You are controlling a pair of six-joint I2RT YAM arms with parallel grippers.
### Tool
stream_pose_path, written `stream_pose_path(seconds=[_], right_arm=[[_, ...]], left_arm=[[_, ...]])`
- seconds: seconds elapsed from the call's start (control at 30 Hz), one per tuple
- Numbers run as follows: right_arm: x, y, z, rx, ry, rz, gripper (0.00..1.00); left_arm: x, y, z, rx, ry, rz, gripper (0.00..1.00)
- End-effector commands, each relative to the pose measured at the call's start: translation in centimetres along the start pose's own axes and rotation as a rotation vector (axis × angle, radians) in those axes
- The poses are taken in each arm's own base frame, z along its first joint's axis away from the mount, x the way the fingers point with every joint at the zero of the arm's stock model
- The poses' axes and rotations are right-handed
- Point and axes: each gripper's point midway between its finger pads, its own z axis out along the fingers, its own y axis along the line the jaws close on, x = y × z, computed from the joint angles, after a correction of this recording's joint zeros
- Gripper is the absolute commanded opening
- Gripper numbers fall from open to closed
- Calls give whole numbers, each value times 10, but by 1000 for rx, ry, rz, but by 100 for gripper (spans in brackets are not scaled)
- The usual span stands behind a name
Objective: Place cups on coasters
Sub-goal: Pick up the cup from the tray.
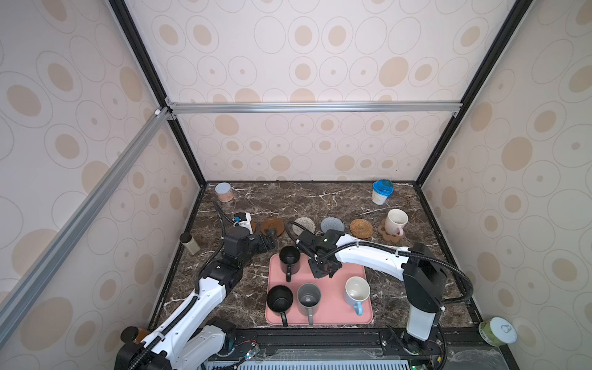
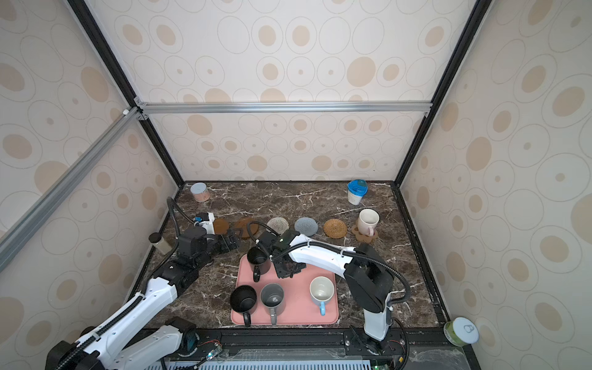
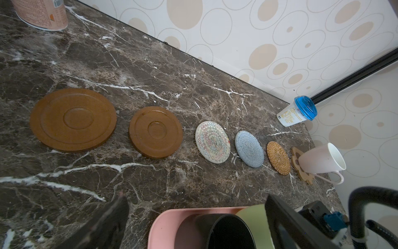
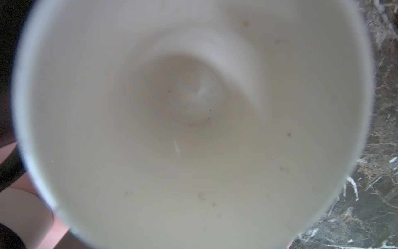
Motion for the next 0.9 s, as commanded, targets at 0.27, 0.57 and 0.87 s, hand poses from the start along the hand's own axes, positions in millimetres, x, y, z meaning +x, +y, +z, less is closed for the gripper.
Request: stream_pose_path(seconds=[0.27, 0.57, 0.87], right_arm=[[0, -6, -2, 24, -15, 5, 9], [-4, -12, -21, 19, -60, 13, 7], [-10, -16, -40, 8, -108, 23, 5]], left_arm=[[-5, -4, -5, 13, -23, -8, 100], [-6, -5, -3, 18, -21, -10, 100], [-3, -5, -2, 17, -17, -9, 100]])
